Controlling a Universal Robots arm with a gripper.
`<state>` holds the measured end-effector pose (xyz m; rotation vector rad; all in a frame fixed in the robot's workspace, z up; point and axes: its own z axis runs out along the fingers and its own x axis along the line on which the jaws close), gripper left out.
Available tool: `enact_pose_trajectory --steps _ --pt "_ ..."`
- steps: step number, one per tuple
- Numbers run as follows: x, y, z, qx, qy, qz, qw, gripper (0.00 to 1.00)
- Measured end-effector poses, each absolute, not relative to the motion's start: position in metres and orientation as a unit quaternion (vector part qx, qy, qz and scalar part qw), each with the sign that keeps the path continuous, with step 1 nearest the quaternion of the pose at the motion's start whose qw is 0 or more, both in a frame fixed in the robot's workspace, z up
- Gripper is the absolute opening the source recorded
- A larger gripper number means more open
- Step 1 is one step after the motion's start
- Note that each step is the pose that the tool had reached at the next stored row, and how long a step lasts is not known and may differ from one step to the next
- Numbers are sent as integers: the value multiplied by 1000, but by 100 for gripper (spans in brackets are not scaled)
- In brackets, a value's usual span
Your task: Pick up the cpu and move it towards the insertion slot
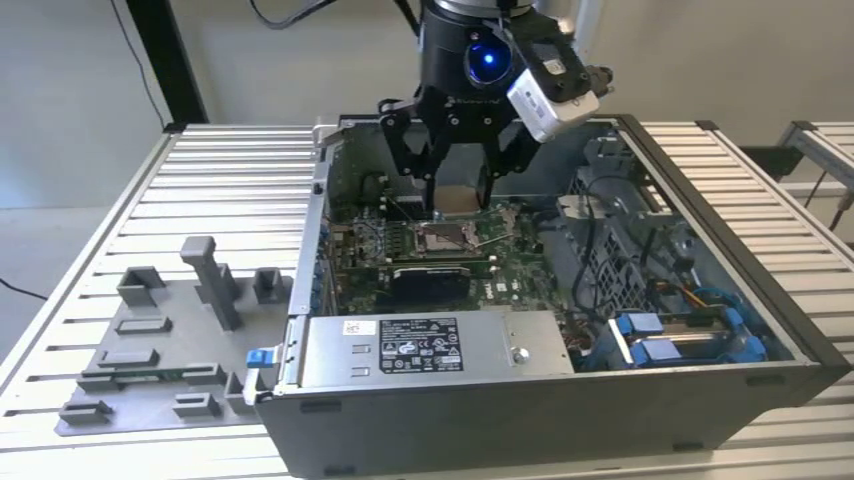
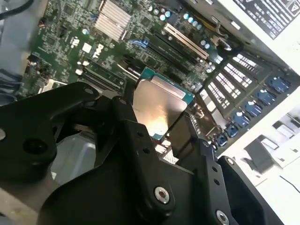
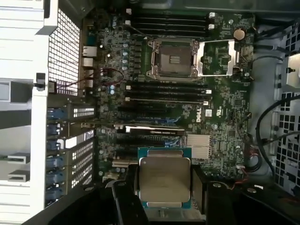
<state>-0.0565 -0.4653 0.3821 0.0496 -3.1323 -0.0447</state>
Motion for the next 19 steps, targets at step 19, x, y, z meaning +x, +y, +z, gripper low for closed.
enact_pose_trajectory --steps 19 --pt "-34 -459 381 16 -1000 -14 4 0"
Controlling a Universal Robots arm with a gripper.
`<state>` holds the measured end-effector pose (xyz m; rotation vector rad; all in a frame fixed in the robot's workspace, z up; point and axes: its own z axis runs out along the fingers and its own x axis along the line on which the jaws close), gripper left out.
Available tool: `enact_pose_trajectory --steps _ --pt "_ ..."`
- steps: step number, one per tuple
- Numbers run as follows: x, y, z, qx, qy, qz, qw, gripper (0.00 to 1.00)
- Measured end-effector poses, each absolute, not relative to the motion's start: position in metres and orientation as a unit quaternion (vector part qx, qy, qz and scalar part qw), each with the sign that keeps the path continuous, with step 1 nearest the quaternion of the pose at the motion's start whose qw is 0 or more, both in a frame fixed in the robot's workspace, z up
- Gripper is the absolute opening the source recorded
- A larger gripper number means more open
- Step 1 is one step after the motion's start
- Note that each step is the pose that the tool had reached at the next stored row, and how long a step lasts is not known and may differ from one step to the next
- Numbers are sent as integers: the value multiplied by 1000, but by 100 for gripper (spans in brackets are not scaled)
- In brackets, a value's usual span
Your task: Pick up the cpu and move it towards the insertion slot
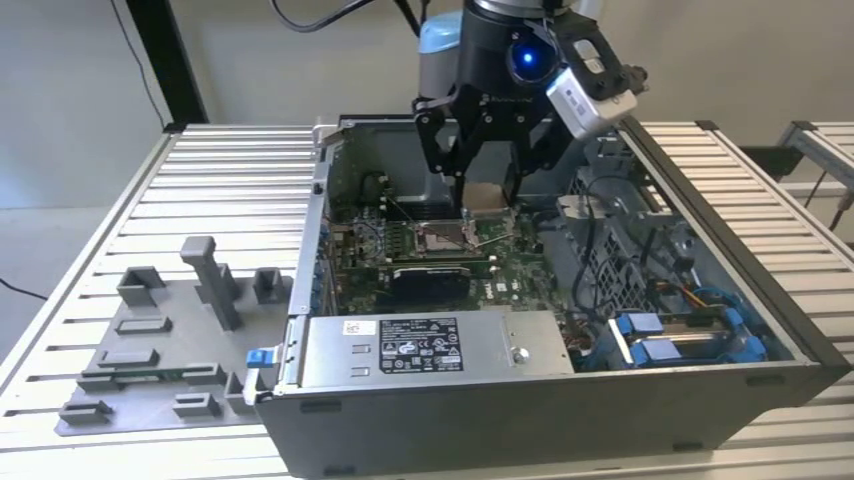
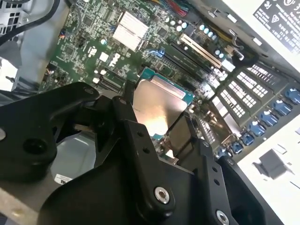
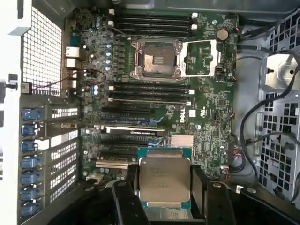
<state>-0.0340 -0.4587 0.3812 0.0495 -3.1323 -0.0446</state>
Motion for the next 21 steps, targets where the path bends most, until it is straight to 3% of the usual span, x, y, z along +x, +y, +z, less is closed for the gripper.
enact_pose_trajectory --steps 21 --pt "-44 -377 378 16 -1000 -1 4 0"
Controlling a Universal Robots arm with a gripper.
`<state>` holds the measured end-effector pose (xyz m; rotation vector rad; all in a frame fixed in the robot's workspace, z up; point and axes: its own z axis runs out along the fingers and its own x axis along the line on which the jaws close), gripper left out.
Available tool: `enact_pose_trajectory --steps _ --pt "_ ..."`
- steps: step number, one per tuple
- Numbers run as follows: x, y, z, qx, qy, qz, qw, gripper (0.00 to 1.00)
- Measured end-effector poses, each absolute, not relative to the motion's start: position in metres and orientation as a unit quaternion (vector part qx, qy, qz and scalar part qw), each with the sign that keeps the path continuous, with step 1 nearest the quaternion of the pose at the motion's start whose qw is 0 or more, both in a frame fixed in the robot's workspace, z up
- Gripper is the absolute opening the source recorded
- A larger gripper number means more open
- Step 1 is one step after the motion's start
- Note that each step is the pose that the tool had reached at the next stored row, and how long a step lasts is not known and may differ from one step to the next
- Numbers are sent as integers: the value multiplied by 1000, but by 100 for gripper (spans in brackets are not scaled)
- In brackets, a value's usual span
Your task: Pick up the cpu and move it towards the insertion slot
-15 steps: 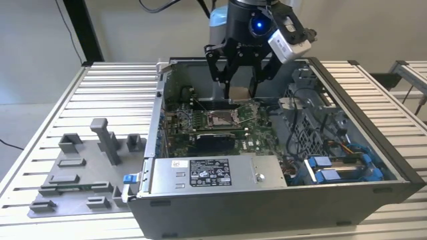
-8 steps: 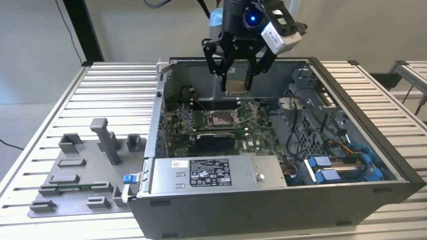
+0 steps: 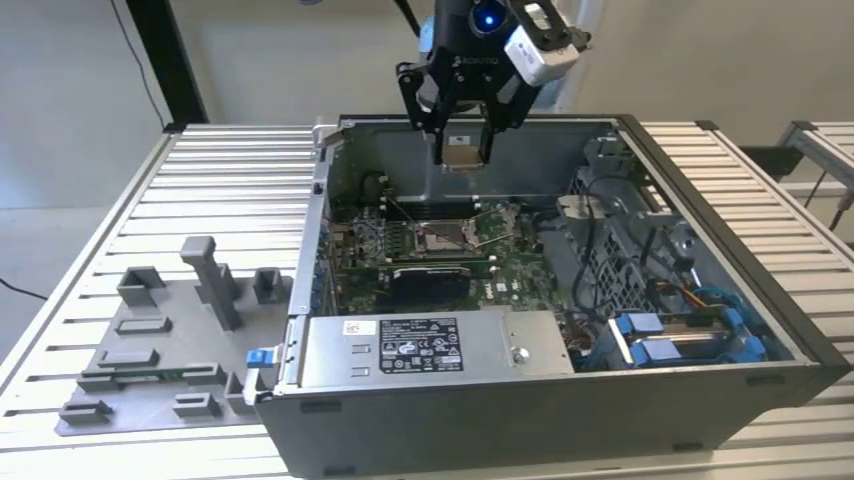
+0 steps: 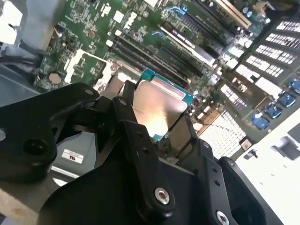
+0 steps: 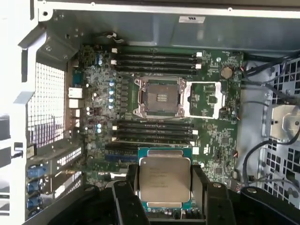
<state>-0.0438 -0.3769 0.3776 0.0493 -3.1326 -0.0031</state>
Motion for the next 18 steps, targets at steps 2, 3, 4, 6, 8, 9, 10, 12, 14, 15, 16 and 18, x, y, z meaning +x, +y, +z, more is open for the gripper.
enact_pose_trajectory --steps 2,3,4,6,8,9,10,12,14,15,16,18 --pt "-45 -368 377 16 -1000 1 4 0" --pt "-45 -363 377 16 -1000 2 4 0" --pt "-46 -359 377 16 -1000 3 4 0" --pt "-46 -351 376 17 -1000 5 4 0" --pt "-46 -347 376 23 -1000 6 3 0" --pt "-46 -345 375 27 -1000 6 3 0" --pt "-46 -344 375 31 -1000 6 3 0" --pt "-46 -339 375 34 -999 7 2 0" --pt "-46 -336 374 33 -999 7 2 0" --pt "-46 -335 374 31 -999 7 2 0" --pt "-46 -334 374 30 -1000 7 2 0" --pt "-46 -333 374 26 -1000 7 2 0"
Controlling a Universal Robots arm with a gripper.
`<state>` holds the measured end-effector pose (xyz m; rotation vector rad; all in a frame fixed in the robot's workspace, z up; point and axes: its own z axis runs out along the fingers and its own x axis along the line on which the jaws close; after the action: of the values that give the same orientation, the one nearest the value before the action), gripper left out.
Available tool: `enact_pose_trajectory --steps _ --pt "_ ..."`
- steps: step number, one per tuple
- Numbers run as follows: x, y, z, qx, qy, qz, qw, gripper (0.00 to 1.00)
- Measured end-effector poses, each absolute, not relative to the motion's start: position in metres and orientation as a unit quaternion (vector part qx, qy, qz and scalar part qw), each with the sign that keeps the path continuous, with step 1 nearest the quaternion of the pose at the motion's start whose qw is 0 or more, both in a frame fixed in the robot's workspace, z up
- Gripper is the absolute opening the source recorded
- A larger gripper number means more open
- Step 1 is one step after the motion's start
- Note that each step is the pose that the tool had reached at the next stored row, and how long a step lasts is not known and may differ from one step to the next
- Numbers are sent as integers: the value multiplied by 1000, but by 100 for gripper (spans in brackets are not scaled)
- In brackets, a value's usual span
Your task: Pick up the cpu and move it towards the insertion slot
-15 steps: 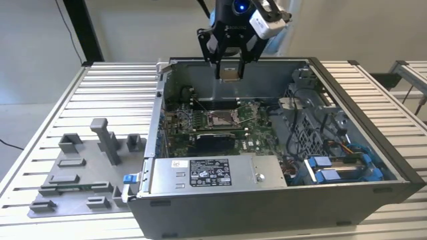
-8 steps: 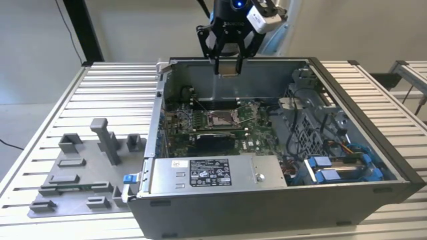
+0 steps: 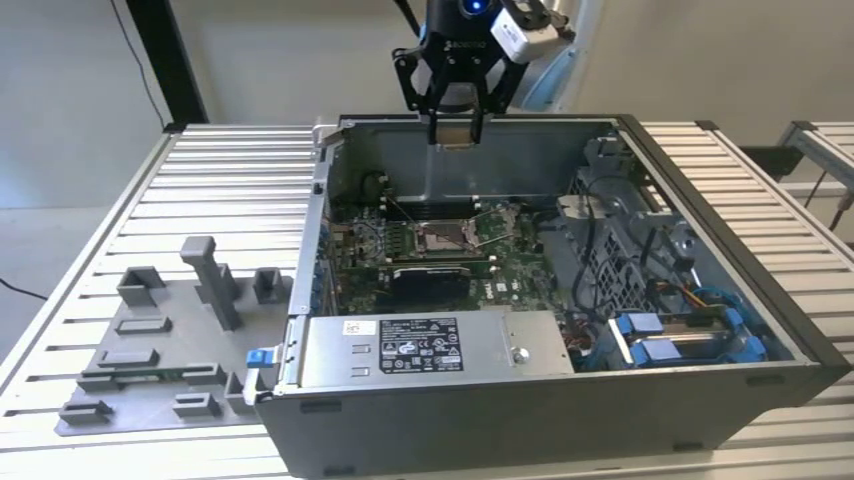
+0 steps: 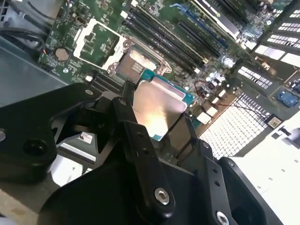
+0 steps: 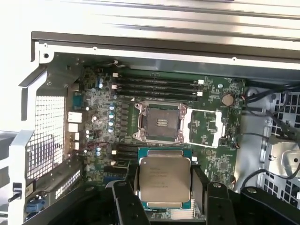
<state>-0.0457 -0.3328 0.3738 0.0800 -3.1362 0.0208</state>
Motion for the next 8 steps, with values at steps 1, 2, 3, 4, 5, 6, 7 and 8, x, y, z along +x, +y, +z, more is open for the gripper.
enact_pose_trajectory --steps 1,2,3,4,5,6,7,8 --pt "-46 -332 374 23 -1000 7 2 0" --pt "-46 -332 373 20 -1000 7 2 0" --pt "-46 -332 373 16 -1000 7 2 0" --pt "-46 -332 373 13 -1000 7 2 0" --pt "-46 -331 373 9 -1000 7 2 0" --pt "-46 -331 373 5 -1000 7 2 0" --pt "-46 -331 373 2 -1000 7 2 0" --pt "-46 -330 373 0 -1000 7 2 0"
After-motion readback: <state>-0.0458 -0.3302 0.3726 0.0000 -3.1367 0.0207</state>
